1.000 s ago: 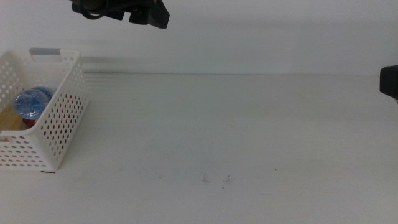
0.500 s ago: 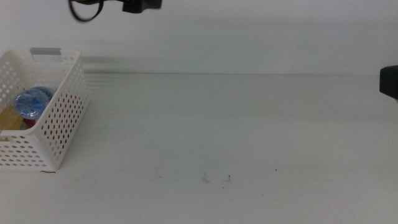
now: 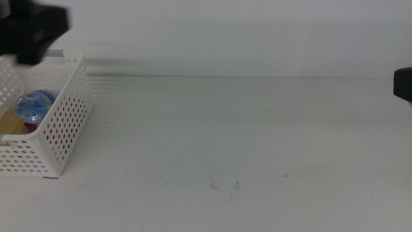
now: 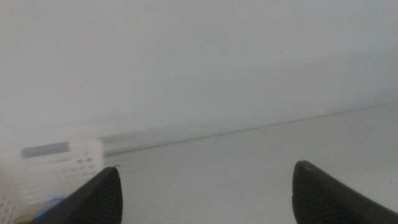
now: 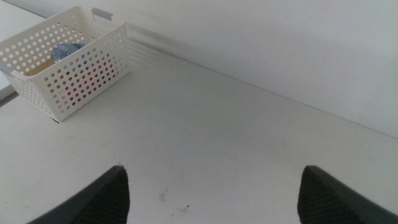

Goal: Use arms to grab the bottles and put them into the dustbin to the left of the table.

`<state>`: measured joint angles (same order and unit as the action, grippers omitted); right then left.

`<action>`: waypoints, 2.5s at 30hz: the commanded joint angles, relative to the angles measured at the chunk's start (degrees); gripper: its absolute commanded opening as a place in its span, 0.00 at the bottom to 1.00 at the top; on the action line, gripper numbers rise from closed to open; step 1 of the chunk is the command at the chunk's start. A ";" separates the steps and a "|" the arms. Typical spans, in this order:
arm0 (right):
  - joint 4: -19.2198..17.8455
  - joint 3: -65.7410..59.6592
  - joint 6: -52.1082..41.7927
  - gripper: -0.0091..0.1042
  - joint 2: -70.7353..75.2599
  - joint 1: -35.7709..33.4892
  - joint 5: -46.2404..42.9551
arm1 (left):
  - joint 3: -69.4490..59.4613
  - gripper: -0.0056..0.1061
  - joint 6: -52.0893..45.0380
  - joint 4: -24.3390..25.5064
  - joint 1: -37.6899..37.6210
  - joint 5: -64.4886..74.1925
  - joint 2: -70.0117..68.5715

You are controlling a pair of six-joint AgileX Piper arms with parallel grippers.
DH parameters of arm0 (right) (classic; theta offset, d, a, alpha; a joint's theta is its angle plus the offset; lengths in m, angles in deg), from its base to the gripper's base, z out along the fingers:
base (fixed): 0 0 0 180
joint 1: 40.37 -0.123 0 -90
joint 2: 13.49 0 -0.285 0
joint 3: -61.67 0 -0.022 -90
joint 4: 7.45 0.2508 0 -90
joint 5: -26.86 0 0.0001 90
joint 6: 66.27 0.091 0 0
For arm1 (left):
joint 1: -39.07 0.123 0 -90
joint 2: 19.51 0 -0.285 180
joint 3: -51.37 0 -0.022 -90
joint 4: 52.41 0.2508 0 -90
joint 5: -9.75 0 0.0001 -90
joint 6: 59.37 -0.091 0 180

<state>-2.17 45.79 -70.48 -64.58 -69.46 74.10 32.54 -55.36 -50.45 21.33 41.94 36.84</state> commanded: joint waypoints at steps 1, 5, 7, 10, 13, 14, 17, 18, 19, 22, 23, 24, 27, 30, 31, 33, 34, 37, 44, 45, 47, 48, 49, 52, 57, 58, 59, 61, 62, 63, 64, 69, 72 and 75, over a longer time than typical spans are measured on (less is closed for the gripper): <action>-0.15 0.44 -0.07 0.87 0.14 0.56 -0.46 | -3.28 0.89 0.81 0.37 1.30 -0.75 -4.18; -0.15 0.44 -0.07 0.87 0.14 0.56 -0.46 | -6.98 0.89 0.50 0.14 3.62 -0.64 -9.47; -0.15 0.44 -0.07 0.87 0.14 0.56 -0.46 | -7.65 0.89 0.50 0.10 4.27 -0.37 -10.77; -0.15 0.44 -0.07 0.87 0.14 0.56 -0.46 | -7.69 0.89 0.50 -0.28 4.54 -0.13 -11.15; -0.15 0.44 -0.07 0.87 0.14 0.56 -0.46 | -7.69 0.89 0.50 -0.27 4.54 -0.24 -11.15; -0.15 0.44 -0.07 0.87 0.14 0.56 -0.46 | -7.69 0.89 0.50 -0.27 4.54 -0.24 -11.15; -0.15 0.44 -0.07 0.87 0.14 0.56 -0.46 | -7.69 0.89 -1.80 -0.29 4.54 -0.34 -11.15; -0.15 0.44 -0.07 0.87 0.14 0.56 -0.46 | -7.69 0.89 -3.39 -0.18 4.54 -0.34 -11.15; -0.15 0.44 -0.07 0.87 0.14 0.56 -0.46 | -7.69 0.89 -6.15 -0.18 4.54 -0.34 -11.15; -0.15 0.44 -0.07 0.87 0.14 0.56 -0.46 | -7.69 0.89 -9.75 -0.18 4.54 -0.34 -11.15; -0.15 0.44 -0.07 0.87 0.14 0.56 -0.46 | -7.69 0.89 -9.75 -0.18 4.54 -0.34 -11.15; -0.15 0.44 -0.07 0.87 0.14 0.56 -0.46 | -7.69 0.89 -9.75 -0.18 4.54 -0.34 -11.15; -0.15 0.44 -0.07 0.87 0.14 0.56 -0.46 | -7.69 0.89 -9.60 0.45 4.54 -0.34 -11.15; -0.15 0.44 -0.07 0.87 0.14 0.56 -0.46 | -7.69 0.89 -9.60 0.58 4.54 -0.34 -11.15; -0.15 0.44 -0.07 0.87 0.14 0.56 -0.46 | -7.69 0.89 -9.60 0.58 4.54 -0.34 -11.15; -0.15 0.44 -0.07 0.87 0.14 0.56 -0.46 | -7.69 0.89 -10.04 0.57 4.54 -0.34 -11.15; -0.15 0.44 -0.07 0.87 0.14 0.56 -0.46 | -7.69 0.89 -10.04 0.57 4.54 -0.34 -11.15; -0.15 0.44 -0.07 0.87 0.14 0.56 -0.46 | -9.20 0.89 -10.05 -1.51 4.54 -0.45 -11.18; -1.09 -8.46 -0.09 0.87 2.77 2.65 -6.23 | -18.07 0.89 -10.05 -2.42 4.81 -2.40 -14.82; -0.86 -11.93 -0.09 0.87 3.87 4.30 -9.26 | -20.05 0.89 -10.05 -2.42 5.21 -3.14 -16.29; 0.08 -18.28 -0.09 0.87 6.08 8.01 -15.16 | -23.70 0.89 -10.05 -2.42 6.47 -4.26 -19.88; 0.20 -21.78 -0.09 0.87 7.38 10.24 -18.44 | -25.81 0.89 -10.05 -2.42 7.59 -4.84 -21.91; 0.20 -25.13 -0.09 0.87 8.81 12.10 -21.56 | -27.48 0.89 -10.05 -2.42 8.43 -5.36 -23.63; 0.20 -33.63 -0.09 0.87 13.73 18.82 -28.84 | -33.58 0.89 -10.05 -3.55 11.78 -5.89 -30.56; 0.20 -44.57 -0.09 0.87 23.65 26.32 -33.05 | -42.01 0.89 -10.05 -3.52 16.08 -5.89 -41.75; 0.20 -46.58 -0.09 0.87 26.26 27.25 -33.05 | -43.18 0.89 -10.05 -3.43 16.48 -5.89 -43.14; -0.16 -48.49 -0.09 0.87 28.96 28.02 -33.05 | -44.53 0.89 -10.05 -3.43 16.61 -5.89 -44.67; -1.15 -51.72 -0.09 0.87 33.53 28.83 -33.17 | -46.61 0.89 -10.05 -3.43 16.61 -6.30 -46.88; -2.29 -53.35 -0.09 0.87 35.77 29.12 -33.32 | -47.62 0.89 -10.05 -3.43 16.61 -6.78 -47.87; -3.47 -54.49 -0.09 0.87 37.46 29.13 -33.32 | -48.55 0.89 -10.05 -3.43 16.61 -7.45 -48.56; -4.78 -55.67 -0.09 0.87 39.34 29.13 -33.32 | -49.35 0.89 -10.05 -3.43 16.61 -7.68 -48.56; -6.16 -59.63 -0.09 0.87 43.30 29.13 -33.32 | -52.87 0.89 -10.05 -3.54 16.61 -11.83 -48.56; -6.39 -60.94 -0.09 0.87 43.30 29.13 -33.67 | -55.63 0.89 -10.05 -4.47 16.61 -15.91 -48.56; -6.64 -61.34 -0.09 0.87 43.30 29.13 -34.09 | -57.33 0.89 -10.05 -4.58 16.61 -18.29 -48.56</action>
<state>-8.01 -15.30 -70.26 -21.56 -40.82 41.07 -24.03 -65.40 -54.26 37.89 26.30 -11.53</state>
